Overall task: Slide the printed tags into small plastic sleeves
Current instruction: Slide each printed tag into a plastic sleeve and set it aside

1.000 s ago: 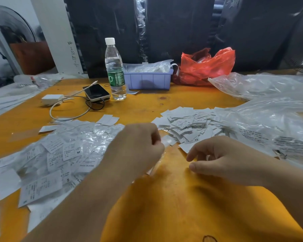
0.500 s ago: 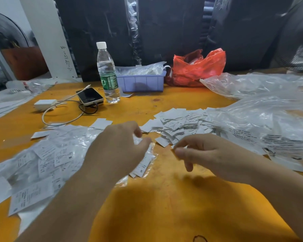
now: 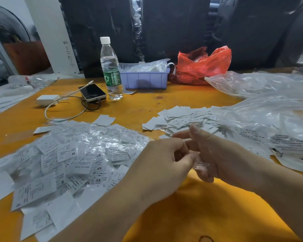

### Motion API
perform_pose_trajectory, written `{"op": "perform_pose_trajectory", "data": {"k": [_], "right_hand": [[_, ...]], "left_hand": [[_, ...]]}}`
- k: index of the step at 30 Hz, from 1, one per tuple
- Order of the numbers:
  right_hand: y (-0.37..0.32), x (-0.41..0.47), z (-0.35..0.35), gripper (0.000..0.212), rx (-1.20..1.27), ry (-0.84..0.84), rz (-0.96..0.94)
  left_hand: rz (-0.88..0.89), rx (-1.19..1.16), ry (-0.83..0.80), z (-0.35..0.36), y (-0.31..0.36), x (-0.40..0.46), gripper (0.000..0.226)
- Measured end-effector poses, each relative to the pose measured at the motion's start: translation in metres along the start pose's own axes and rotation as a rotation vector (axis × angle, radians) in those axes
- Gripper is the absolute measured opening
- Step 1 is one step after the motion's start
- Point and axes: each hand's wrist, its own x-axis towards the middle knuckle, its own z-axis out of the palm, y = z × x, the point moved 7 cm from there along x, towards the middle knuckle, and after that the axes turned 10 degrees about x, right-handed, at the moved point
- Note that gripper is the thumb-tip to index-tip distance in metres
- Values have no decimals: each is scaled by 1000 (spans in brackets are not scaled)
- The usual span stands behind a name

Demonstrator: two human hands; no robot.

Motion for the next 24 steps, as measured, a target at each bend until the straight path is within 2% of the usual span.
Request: {"op": "perform_pose_trajectory", "data": {"k": [1, 3, 11, 18, 21, 24], "right_hand": [[-1, 1, 0, 54, -30, -13, -17], [-6, -4, -3, 54, -135, -78, -109], [-17, -5, -18, 18, -406, -17, -285], [-21, -3, -27, 7, -345, 49, -326], [-22, -2, -34, 6, -421, 104, -336], [-19, -2, -32, 6, -483, 72, -290]], "left_hand": [[-1, 7, -5, -1, -2, 1, 29], [-20, 20, -12, -2, -7, 2, 28], [-93, 14, 10, -7, -19, 5, 27], [-124, 3, 0, -7, -20, 6, 24], [-128, -62, 12, -9, -20, 6, 19], [-135, -160, 66, -13, -20, 7, 15]]}}
